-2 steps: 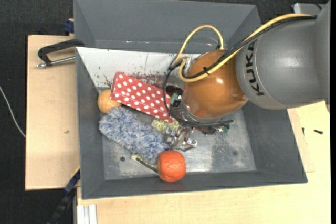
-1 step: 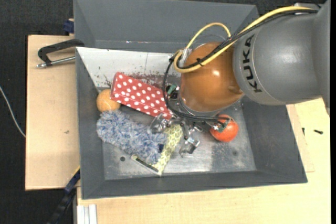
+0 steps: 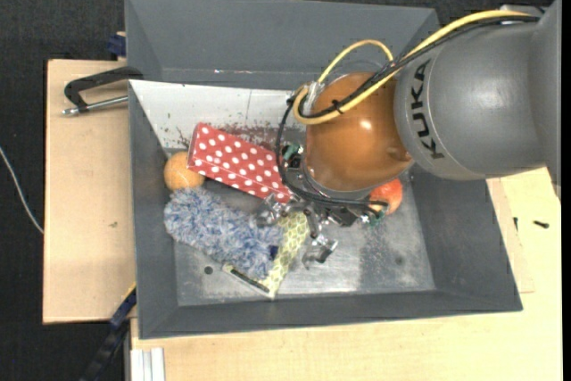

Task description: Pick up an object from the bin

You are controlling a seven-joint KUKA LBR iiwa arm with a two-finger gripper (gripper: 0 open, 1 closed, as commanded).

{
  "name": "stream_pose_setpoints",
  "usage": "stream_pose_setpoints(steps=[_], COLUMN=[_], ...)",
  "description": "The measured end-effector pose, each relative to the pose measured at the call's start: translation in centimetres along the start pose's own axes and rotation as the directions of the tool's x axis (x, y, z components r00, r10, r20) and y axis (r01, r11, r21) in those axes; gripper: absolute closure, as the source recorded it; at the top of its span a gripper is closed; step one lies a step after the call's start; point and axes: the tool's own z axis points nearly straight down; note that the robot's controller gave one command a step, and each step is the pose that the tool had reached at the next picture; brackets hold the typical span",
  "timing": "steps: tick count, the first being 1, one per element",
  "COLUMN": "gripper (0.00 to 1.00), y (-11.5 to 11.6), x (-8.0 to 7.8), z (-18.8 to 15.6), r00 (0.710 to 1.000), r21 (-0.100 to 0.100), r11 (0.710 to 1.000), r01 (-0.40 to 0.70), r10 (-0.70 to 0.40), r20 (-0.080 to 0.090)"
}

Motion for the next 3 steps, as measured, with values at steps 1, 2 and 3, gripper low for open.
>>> stream_pose_setpoints(steps=[1,2,3], gripper=[1.0,1.0,1.0], y=[4.0,3.9,4.0], x=[-2.3,-2.3,-1.9], z=[3.0,3.0,0.0], r00=[0.89,0.89,0.875], r21=[0.017,0.017,0.003], r11=[0.89,0.89,0.876], r01=[0.455,0.455,0.483], r10=[-0.456,-0.455,-0.483], r20=[0.006,0.006,0.004])
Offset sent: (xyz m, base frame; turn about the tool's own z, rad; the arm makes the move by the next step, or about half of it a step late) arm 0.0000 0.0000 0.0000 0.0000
